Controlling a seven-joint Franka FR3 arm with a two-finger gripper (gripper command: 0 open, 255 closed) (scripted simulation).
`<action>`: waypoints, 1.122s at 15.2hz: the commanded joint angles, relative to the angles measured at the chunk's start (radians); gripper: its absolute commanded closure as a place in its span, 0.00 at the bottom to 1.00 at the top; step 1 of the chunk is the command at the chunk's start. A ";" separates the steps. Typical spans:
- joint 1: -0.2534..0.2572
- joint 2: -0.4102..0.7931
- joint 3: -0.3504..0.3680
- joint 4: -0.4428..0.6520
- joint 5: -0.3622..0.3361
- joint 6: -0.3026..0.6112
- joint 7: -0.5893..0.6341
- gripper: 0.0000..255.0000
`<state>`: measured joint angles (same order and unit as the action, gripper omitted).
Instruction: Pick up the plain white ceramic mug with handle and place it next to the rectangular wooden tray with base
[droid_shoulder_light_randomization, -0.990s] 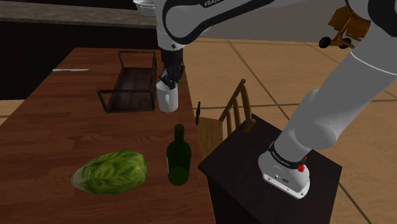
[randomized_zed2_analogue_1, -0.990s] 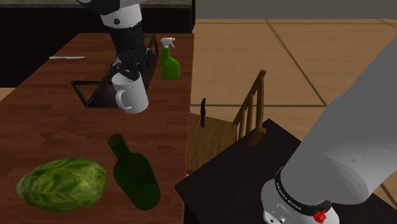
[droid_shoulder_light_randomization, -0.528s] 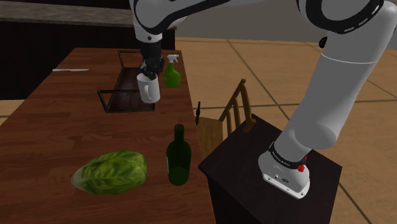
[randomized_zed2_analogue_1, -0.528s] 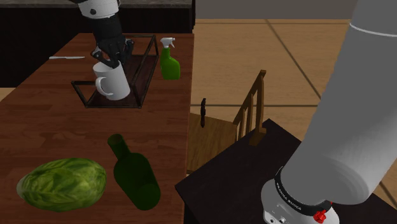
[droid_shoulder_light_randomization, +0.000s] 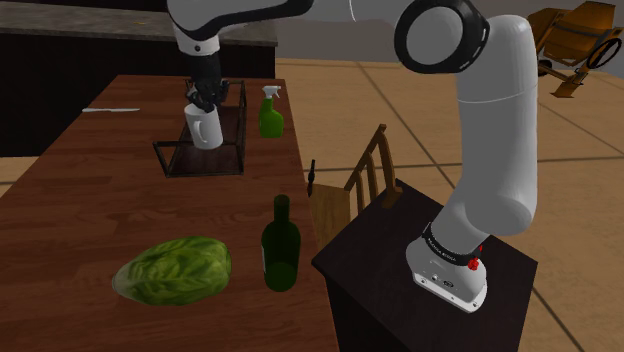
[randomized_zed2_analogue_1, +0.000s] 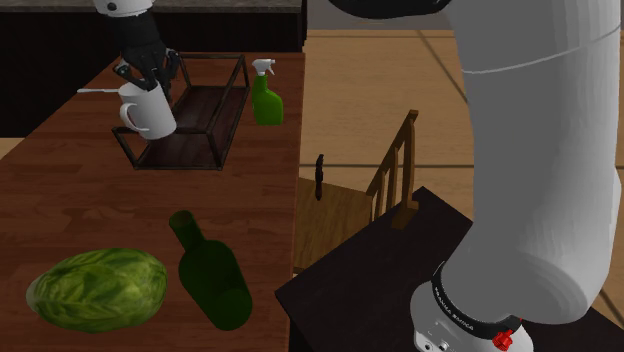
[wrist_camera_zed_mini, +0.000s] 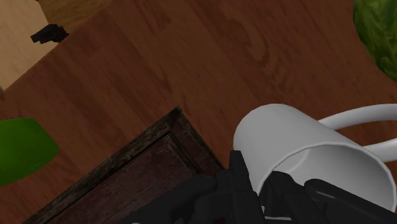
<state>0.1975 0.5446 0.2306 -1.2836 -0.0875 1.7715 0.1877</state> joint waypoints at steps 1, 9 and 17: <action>0.005 0.037 -0.003 0.035 -0.006 0.002 0.000 1.00; 0.001 0.053 -0.006 -0.048 -0.010 0.100 0.002 1.00; 0.001 0.084 -0.011 -0.108 -0.017 0.190 0.005 1.00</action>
<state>0.1973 0.6242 0.2203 -1.3837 -0.1035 1.9493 0.1911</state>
